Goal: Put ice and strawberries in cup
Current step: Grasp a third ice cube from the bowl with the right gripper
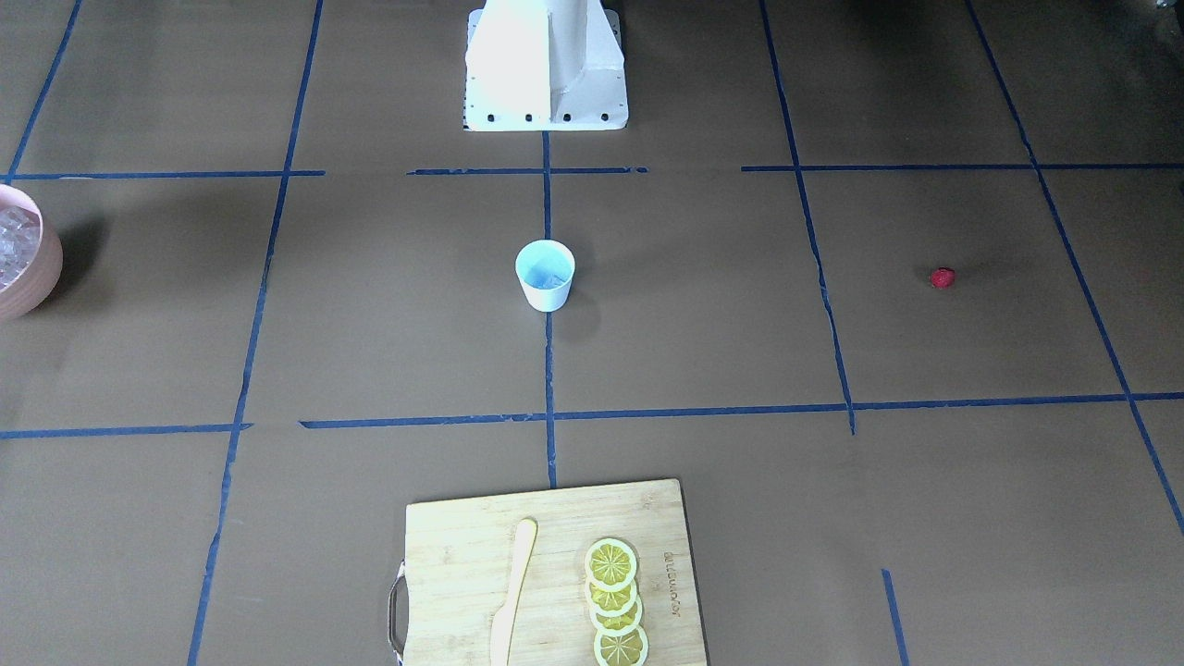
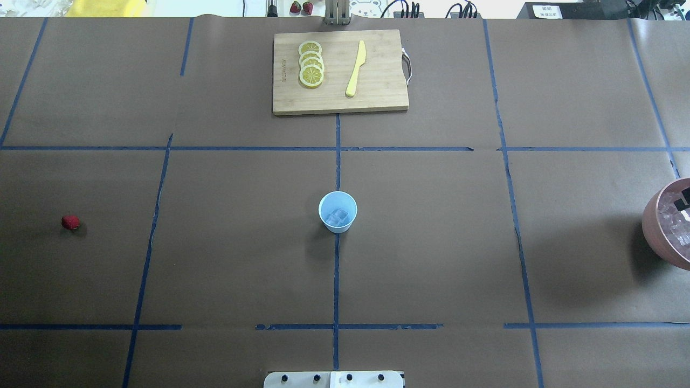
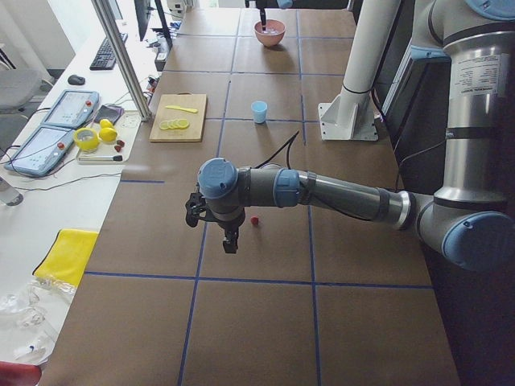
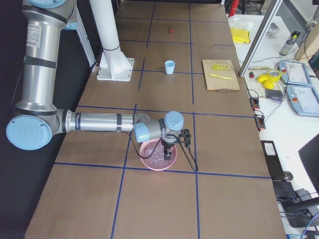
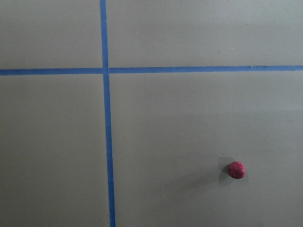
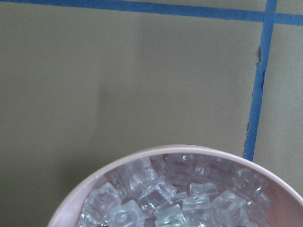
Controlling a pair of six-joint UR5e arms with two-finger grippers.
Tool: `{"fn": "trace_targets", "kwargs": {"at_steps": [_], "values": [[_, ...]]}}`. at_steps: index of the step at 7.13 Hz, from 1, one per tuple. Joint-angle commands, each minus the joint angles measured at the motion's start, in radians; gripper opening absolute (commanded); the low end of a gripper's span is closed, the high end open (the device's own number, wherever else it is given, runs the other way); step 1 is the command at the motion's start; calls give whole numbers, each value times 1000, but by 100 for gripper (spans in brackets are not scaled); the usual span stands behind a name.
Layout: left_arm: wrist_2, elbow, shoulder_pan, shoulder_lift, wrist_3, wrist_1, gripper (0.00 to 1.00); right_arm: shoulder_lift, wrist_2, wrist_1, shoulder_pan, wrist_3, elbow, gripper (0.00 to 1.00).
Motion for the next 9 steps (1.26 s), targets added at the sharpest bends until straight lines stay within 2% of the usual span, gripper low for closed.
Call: {"fn": "trace_targets", "kwargs": {"at_steps": [1, 3, 9], "values": [[0, -1, 0, 0, 1, 0, 100, 6, 0, 0, -10, 2, -13, 89], [0, -3, 0, 0, 0, 0, 100, 6, 1, 0, -10, 2, -19, 66], [0, -11, 0, 0, -1, 0, 100, 3, 4, 0, -15, 1, -25, 65]]}}
